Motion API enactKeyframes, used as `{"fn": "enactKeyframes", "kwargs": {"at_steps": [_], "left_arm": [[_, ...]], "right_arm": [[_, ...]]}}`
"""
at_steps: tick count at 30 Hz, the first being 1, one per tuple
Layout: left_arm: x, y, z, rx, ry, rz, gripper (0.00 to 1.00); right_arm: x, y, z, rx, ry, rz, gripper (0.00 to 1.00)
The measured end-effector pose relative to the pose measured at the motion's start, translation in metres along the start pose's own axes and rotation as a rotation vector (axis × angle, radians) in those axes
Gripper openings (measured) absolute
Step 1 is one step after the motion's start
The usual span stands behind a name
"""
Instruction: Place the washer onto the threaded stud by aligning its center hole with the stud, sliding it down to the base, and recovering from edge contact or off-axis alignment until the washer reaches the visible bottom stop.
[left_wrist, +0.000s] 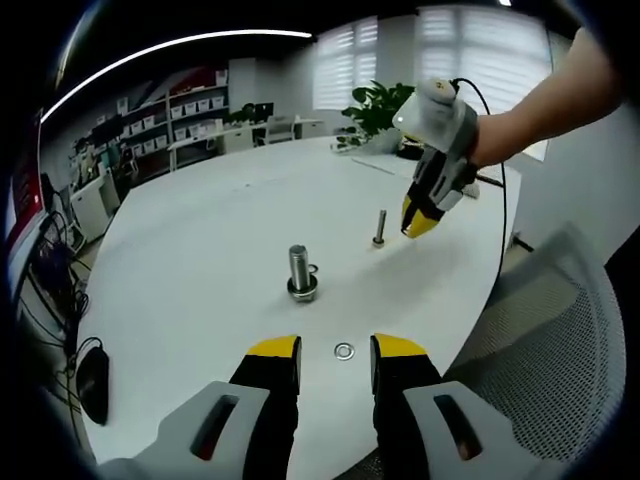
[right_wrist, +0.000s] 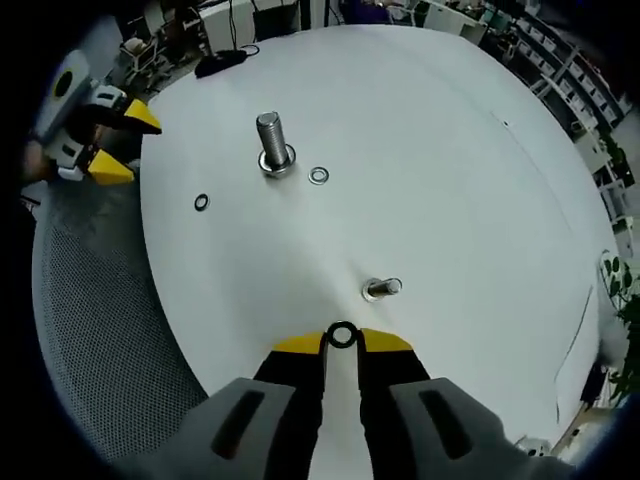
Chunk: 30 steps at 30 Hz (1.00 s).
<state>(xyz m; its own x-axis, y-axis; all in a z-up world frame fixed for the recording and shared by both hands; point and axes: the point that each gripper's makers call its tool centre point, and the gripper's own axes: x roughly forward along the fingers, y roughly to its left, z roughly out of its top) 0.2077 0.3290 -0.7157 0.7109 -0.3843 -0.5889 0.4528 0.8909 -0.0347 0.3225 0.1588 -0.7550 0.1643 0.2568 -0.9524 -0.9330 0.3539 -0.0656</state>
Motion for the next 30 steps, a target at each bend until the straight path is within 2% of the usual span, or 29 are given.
{"fn": "enactKeyframes", "kwargs": {"at_steps": [15,30], "left_arm": [[0.000,0.000,0.001,0.000,0.000,-0.003,0.26],[0.000,0.000,0.001,-0.006,-0.007,-0.002,0.25]], "right_arm": [[-0.014,-0.015,0.017,-0.003,-0.049,-0.032,0.14],[-0.009,-0.028,0.025,-0.020,-0.047,-0.066,0.14]]}}
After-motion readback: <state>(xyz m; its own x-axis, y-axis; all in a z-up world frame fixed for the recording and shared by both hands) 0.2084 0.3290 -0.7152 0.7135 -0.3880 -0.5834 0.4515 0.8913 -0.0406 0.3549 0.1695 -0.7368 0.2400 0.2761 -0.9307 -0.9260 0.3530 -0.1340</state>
